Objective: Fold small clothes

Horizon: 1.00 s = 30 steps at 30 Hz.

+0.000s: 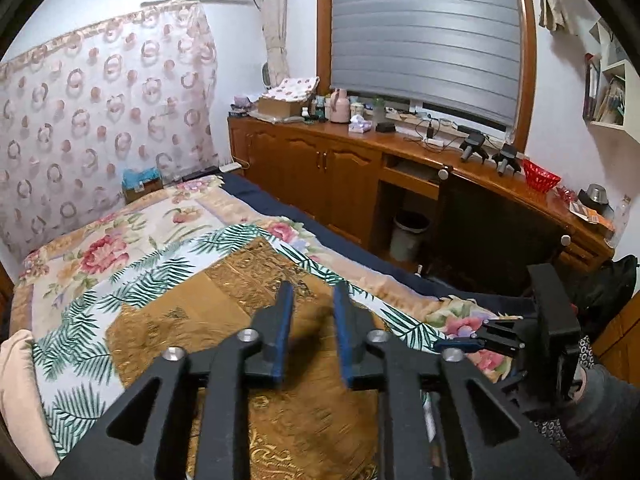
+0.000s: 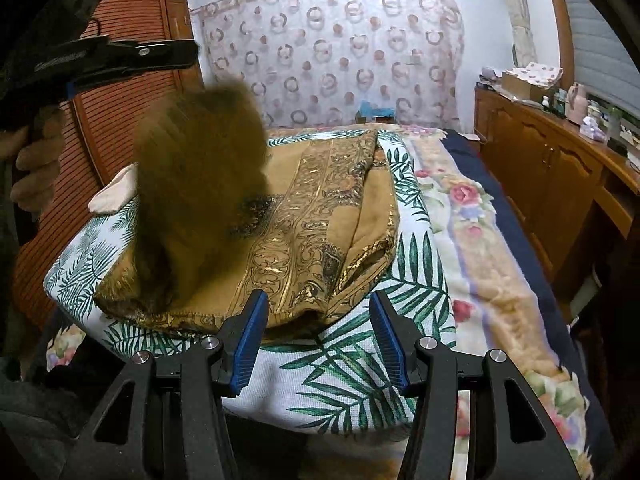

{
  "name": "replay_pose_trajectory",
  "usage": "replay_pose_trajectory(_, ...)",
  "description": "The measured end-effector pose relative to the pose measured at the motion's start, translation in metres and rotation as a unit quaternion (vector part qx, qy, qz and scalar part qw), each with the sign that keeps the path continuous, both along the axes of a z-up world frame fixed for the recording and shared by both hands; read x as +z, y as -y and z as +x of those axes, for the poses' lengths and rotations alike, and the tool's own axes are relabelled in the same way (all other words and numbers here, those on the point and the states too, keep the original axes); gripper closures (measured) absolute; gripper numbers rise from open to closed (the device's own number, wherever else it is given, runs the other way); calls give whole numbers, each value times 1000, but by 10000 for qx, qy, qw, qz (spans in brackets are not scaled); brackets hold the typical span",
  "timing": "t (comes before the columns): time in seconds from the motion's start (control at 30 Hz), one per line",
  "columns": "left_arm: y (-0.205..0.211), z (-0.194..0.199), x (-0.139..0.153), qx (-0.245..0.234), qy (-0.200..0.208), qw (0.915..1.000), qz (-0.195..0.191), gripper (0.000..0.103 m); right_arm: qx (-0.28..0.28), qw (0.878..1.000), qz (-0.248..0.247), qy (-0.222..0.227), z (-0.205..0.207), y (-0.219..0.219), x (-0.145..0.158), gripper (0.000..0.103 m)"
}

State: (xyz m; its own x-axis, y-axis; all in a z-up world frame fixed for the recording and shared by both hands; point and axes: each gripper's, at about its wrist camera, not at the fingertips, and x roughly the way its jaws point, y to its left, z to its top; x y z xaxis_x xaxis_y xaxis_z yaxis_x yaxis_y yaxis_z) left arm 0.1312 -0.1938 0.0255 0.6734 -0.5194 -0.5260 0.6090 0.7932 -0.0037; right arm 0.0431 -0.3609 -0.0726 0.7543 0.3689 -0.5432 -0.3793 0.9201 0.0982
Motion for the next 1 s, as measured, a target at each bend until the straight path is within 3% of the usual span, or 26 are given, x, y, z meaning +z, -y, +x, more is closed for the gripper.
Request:
replay_pose_trajectory(0.07, -8, -6, 3, 45, 122, 9999, -23, 60, -9, 10000, -11, 15, 0, -2, 2, 48)
replay_pose_trajectory(0.13, -19, -12, 2, 97, 137, 9998, -65, 59, -17, 10000, -24, 42, 2, -2, 4, 48)
replay_pose_trajectory(0.2, -31, -15, -3, 198, 125, 9997, -103, 41, -14, 10000, -26, 77, 1, -2, 6, 48)
replay_pose_trajectory(0.3, -52, -20, -17, 361, 69, 9992, -127, 26, -3, 9999, -52, 115, 1, -3, 9, 48)
replay_pose_trajectory(0.6, -116, -32, -68, 1134, -370, 9927, -172, 26, 156, 9997, -113, 133, 16, -22, 14, 48)
replay_pose_trajectory(0.9, -157, -41, -88, 1655, -476, 9847, -281, 26, 692, 9958, -508, 322, 51, -82, 29, 48)
replay_pose_trajectory(1.0, -164, -42, -91, 1718, -479, 9834, -327, 26, 991, 9926, -628, 308, 67, -110, 31, 43)
